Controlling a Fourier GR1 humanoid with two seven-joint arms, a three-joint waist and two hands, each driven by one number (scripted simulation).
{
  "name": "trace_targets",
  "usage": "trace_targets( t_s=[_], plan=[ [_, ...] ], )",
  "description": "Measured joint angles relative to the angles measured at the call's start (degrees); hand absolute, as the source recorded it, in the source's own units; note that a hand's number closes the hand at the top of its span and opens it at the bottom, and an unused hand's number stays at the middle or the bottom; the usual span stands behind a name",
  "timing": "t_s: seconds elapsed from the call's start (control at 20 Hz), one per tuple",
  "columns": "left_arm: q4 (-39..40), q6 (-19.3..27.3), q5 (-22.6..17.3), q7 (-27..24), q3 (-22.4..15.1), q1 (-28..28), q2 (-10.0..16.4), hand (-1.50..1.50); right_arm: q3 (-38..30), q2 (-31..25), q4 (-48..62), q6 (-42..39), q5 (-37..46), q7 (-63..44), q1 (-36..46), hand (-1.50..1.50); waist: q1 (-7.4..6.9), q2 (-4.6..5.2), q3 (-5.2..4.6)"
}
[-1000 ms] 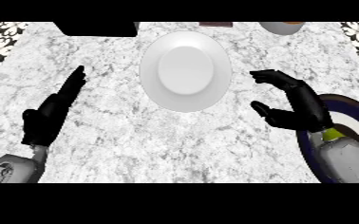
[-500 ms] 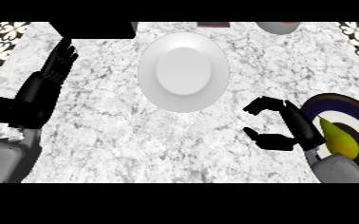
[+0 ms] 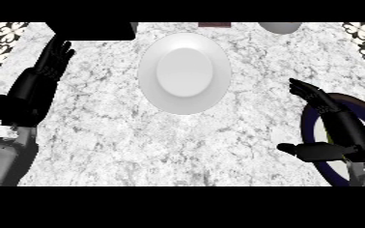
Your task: Pick the pear from the plate and place it in the plate
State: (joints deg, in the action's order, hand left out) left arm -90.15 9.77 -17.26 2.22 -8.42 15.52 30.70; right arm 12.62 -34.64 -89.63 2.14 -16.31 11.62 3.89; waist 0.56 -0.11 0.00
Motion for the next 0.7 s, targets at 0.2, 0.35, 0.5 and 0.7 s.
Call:
trace_targets(
  t_s=[0.2,0.35,0.5,0.7],
  plan=[
    [0.71,-0.4,0.54,-0.3,-0.08,0.14,-0.88,0.0,-3.16,-8.37,-2.83,-2.79,1.06,-7.61,2.86,-1.5,-0.09,-0.02,-0.1],
    [0.53,-0.69,0.64,-0.2,0.31,0.35,-0.68,0.0,-3.17,-15.5,-3.65,-6.75,2.7,-14.44,4.24,-1.5,-0.34,-0.03,-0.16],
    [0.14,-1.25,0.59,-0.58,0.3,0.0,-0.8,0.0,-2.14,-22.18,-4.0,-12.1,3.96,-21.13,5.78,-1.5,-0.85,0.02,-0.22],
    [0.26,-1.58,0.8,-0.3,0.47,0.3,-0.9,0.0,-0.17,-29.13,-4.6,-21.3,3.36,-28.72,8.24,-1.5,-1.22,0.15,-0.2]
  ],
)
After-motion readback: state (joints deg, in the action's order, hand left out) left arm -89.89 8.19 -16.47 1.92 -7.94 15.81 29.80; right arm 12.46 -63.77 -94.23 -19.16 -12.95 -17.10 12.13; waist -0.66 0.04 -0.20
